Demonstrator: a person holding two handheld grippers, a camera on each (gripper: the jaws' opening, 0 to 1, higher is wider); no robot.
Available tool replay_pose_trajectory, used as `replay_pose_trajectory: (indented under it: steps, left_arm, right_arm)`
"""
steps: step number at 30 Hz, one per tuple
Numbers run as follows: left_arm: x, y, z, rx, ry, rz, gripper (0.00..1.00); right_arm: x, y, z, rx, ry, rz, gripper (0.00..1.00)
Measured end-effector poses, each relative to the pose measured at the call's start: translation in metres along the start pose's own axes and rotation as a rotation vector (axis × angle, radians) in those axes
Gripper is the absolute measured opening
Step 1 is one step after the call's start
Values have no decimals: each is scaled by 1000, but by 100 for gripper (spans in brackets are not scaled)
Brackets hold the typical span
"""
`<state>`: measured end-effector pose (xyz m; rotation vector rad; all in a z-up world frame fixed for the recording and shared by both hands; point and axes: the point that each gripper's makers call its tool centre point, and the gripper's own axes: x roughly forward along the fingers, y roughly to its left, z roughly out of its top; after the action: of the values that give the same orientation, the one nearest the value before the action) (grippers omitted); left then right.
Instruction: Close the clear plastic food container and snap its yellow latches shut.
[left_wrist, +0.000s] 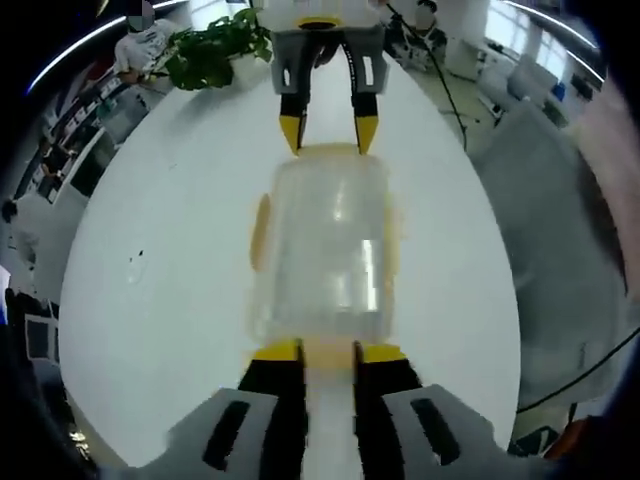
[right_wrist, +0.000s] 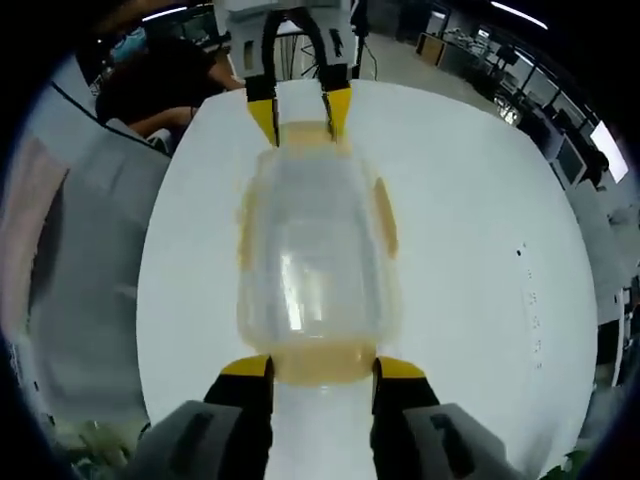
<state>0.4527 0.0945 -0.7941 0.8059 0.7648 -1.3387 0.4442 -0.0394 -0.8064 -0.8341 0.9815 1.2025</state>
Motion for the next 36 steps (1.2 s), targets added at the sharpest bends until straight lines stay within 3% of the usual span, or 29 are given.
replay_pose_trajectory:
  steps: [1, 2, 6, 11, 15, 18, 26, 36]
  left_arm:
    - [0, 3, -4, -20, 25, 16, 0]
    - [5, 9, 5, -21, -27, 32, 0]
    - [7, 7, -5, -3, 17, 14, 0]
    - [1, 5, -21, 21, 79, 23, 1]
    - [1, 2, -28, 22, 93, 21, 24]
    - [7, -2, -32, 48, 104, 27, 34]
    - [19, -7, -32, 79, 82, 13, 47]
    - [24, 1, -26, 97, 38, 11, 48]
  right_arm:
    - [0, 2, -1, 0, 5, 15, 35]
    - [1, 4, -2, 2, 4, 30, 35]
    - [8, 3, -22, -40, 86, 25, 35]
    - [7, 3, -24, -20, 67, 24, 35]
    - [9, 2, -26, -42, 84, 15, 36]
    - [10, 3, -27, -51, 93, 15, 36]
    - [10, 2, -26, -58, 96, 14, 36]
    - [10, 3, -27, -61, 100, 13, 36]
